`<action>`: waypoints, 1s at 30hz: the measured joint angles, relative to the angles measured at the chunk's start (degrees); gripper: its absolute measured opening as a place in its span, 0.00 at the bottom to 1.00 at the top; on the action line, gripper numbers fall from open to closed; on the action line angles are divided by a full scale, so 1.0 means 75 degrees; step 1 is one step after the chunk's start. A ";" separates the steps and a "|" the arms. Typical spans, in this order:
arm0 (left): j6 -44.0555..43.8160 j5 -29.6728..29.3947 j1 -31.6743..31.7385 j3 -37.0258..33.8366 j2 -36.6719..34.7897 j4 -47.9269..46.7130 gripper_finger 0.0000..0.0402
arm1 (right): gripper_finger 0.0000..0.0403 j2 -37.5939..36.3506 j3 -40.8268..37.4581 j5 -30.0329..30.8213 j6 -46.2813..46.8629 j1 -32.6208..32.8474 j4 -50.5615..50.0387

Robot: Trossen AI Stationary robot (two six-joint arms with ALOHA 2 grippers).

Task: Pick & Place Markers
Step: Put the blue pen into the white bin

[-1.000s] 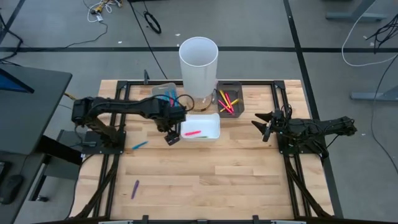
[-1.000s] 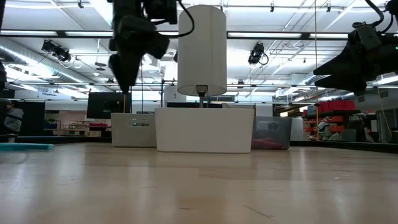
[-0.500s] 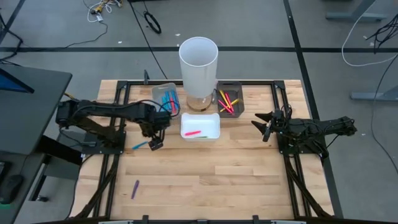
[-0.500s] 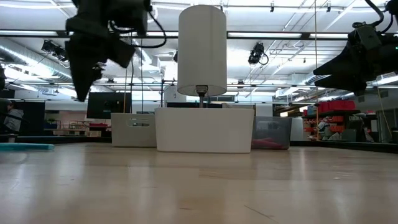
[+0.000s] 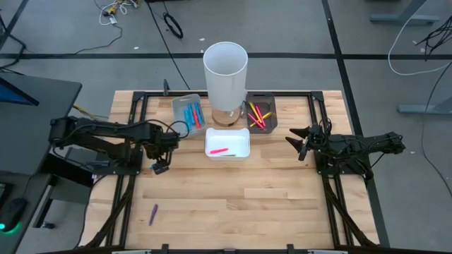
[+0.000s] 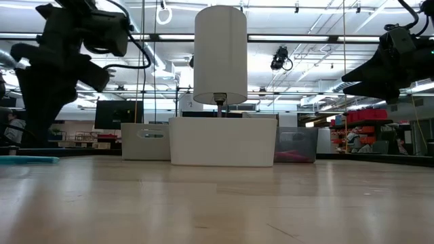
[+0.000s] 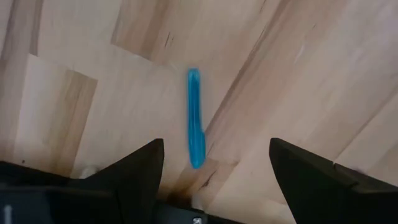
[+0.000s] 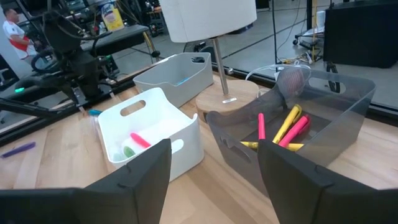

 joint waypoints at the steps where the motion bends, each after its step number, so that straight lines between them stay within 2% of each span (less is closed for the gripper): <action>1: 0.0070 -0.0006 0.0001 -0.0081 -0.0047 0.0031 0.74 | 0.60 0.0000 0.0001 0.0000 0.0001 0.0001 0.0000; 13: 0.0190 -0.0034 0.0046 -0.0672 -0.0062 0.0857 0.74 | 0.60 0.0000 0.0000 0.0000 0.0001 0.0000 0.0055; 18: -0.0377 0.0307 0.0213 -0.0989 0.0084 0.1332 0.74 | 0.60 -0.0002 0.0001 0.0000 0.0001 -0.0001 0.0055; 24: -0.0798 -0.0001 0.0257 -0.1264 0.0463 0.1747 0.74 | 0.60 -0.0002 0.0002 0.0000 -0.0001 -0.0001 0.0061; 30: -0.1014 0.0054 0.0246 -0.1478 0.0741 0.2283 0.74 | 0.60 0.0000 0.0000 0.0000 0.0001 -0.0001 0.0099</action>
